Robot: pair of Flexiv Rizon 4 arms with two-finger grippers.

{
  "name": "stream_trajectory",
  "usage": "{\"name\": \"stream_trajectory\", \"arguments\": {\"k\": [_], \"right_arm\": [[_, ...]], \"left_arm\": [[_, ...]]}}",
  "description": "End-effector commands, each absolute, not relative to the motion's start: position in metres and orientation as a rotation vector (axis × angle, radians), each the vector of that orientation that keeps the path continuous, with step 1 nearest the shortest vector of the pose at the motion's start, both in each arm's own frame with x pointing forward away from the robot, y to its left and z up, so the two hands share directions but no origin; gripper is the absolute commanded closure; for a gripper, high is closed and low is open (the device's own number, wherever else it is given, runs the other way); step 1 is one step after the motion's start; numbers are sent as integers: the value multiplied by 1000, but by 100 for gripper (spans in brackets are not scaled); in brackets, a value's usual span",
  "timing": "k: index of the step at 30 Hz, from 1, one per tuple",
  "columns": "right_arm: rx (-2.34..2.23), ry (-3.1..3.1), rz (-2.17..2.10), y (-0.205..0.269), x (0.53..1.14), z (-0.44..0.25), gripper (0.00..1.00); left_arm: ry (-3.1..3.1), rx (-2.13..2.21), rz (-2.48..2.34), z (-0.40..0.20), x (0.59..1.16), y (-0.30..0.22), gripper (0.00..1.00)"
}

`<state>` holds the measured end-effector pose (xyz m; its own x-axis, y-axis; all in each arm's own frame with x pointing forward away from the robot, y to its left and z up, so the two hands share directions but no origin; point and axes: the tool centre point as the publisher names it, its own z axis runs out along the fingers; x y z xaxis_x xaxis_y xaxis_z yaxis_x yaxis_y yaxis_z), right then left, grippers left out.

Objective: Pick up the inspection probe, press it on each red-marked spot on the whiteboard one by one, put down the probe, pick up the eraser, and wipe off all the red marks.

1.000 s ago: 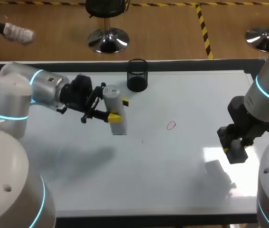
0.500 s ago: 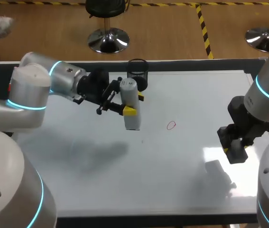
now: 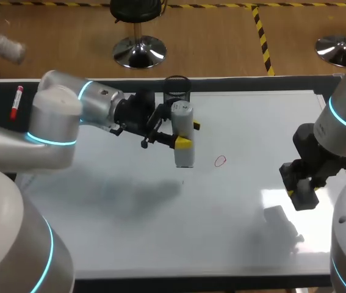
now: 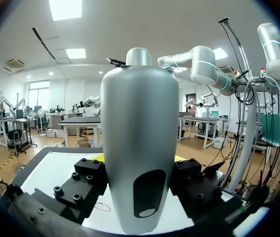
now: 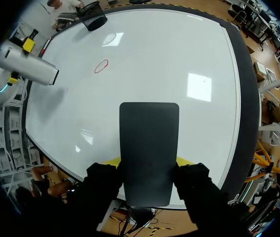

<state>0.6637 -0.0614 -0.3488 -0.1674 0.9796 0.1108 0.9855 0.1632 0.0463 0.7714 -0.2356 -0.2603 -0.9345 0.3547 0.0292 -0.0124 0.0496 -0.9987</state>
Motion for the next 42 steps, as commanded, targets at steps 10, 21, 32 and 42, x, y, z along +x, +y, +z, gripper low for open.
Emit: {"name": "stream_trajectory", "arguments": {"k": [10, 21, 32, 42], "right_arm": [[-1988, -2354, -169, -63, 663, -348, 100], [-1988, -2354, -169, -63, 663, -348, 100], [-1988, -2354, -169, -63, 663, -348, 100], [-1988, -2354, -169, -63, 663, -348, 100]], "left_arm": [[-2124, -282, 1966, -269, 776, -265, 100], [-2088, -289, 1973, -290, 798, -290, 100], [-2062, -307, 1989, -299, 813, -306, 100], [-2049, -308, 2019, -309, 817, -320, 100]]}}
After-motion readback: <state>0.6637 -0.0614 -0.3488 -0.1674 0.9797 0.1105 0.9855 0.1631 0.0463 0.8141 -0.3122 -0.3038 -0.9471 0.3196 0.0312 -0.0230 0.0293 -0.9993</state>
